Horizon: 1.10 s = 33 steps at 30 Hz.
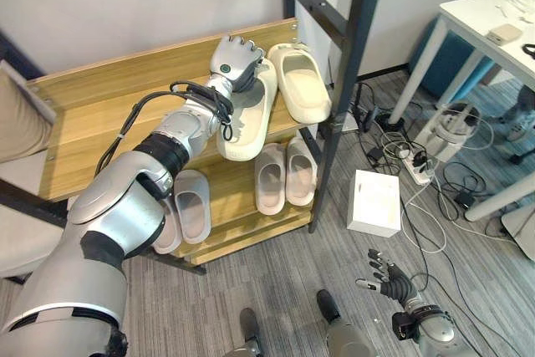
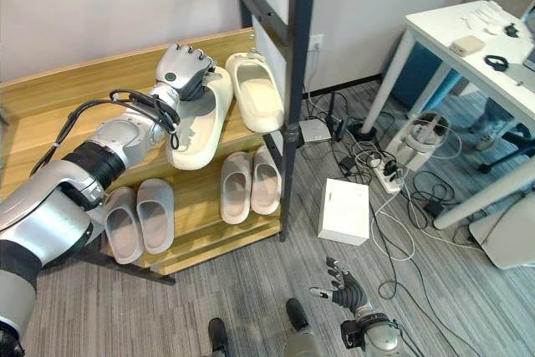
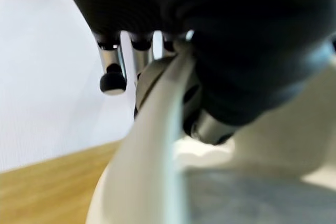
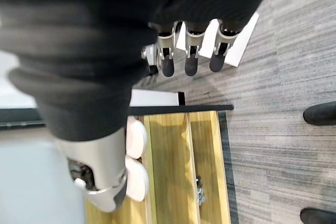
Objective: Arrange the slippers neatly on the shoe rack.
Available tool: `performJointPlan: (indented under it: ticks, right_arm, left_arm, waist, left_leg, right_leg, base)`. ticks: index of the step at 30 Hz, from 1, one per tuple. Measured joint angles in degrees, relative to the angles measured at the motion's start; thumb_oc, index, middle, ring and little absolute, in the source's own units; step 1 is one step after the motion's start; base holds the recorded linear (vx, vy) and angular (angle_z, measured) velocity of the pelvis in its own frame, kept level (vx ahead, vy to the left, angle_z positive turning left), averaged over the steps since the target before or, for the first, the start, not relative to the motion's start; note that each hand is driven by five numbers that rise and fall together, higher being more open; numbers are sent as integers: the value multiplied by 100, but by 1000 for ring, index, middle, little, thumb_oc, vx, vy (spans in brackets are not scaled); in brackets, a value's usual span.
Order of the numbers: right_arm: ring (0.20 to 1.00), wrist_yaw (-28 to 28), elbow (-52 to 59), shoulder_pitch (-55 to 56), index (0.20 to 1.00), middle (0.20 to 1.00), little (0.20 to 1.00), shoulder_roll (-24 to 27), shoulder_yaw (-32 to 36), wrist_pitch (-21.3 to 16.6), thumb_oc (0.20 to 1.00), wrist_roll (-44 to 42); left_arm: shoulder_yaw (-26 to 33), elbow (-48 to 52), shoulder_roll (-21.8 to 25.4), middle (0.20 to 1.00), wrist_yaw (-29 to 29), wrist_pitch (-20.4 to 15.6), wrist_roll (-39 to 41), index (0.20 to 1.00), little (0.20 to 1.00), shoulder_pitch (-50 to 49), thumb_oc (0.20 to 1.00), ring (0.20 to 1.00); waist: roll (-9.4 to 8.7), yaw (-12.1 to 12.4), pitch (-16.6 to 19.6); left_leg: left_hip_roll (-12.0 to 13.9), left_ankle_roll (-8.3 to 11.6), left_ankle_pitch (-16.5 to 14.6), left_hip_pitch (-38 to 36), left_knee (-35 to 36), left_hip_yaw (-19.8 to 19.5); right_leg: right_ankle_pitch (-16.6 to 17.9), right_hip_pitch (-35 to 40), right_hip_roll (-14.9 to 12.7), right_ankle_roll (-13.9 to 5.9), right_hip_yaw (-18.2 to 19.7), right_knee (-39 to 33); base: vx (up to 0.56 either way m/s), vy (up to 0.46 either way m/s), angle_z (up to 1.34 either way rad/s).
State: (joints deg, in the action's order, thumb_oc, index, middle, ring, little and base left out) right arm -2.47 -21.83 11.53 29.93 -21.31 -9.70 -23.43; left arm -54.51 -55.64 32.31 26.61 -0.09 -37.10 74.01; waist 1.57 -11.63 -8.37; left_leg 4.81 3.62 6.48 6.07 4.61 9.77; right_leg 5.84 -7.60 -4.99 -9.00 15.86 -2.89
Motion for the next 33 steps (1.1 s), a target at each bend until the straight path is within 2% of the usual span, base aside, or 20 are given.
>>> performJointPlan:
  ticks: [5, 6, 7, 17, 29, 33]
  right_arm:
    - [1000, 1, 39, 22, 1000, 1000, 1000, 97, 87, -2, 1000, -60]
    - [1000, 0, 75, 52, 1000, 1000, 1000, 98, 139, -1, 1000, -142]
    - [1000, -1, 120, 55, 1000, 1000, 1000, 101, 178, -1, 1000, -146]
    - [1000, -53, 250, 63, 1000, 1000, 1000, 173, 210, -2, 1000, -144]
    - [1000, 38, 247, 177, 1000, 1000, 1000, 173, 208, 10, 1000, -129]
    - [1000, 72, 200, 212, 1000, 1000, 1000, 174, 204, 12, 1000, -128]
  left_arm:
    - [-131, -559, -119, 200, 9, 153, 71, 200, 200, 209, 200, 200]
    - [-134, -685, -158, 580, 10, 192, 146, 580, 580, 267, 580, 580]
    - [-137, -744, -147, 1000, 10, 209, 232, 1000, 1000, 304, 1000, 1000]
    - [-134, -969, -371, 1000, -12, 217, 349, 1000, 1000, 560, 1000, 1000]
    - [-110, -968, -456, 1000, -174, 162, 459, 1000, 1000, 562, 1000, 1000]
    - [-119, -870, -448, 1000, -179, 147, 448, 1000, 1000, 562, 1000, 1000]
  waist:
    - [8, -58, -6]
    - [9, -77, -6]
    - [9, -82, -6]
    - [5, -357, -1]
    - [59, -315, 36]
    - [114, -217, 74]
  left_leg:
    - [12, 0, -2, 24, 0, 107]
    - [12, -1, -3, 34, 0, 148]
    - [11, -1, -3, 44, 0, 169]
    - [27, -5, -4, 29, 0, 223]
    - [94, 0, 25, -50, -1, 78]
    - [102, 19, 25, -53, -1, -7]
  right_leg:
    - [-55, -187, 54, 4, 151, 213]
    - [-62, -260, 58, -1, 175, 251]
    - [-70, -273, 66, -6, 203, 290]
    - [-104, -335, 110, -15, 274, 383]
    - [-104, -173, 165, 18, 115, 376]
    - [-111, -125, 163, 27, 12, 376]
  base:
    - [-20, -32, -14]
    - [-17, -29, -13]
    - [-19, -31, -11]
    - [-1, -16, -3]
    - [3, -2, 4]
    - [-6, 10, 12]
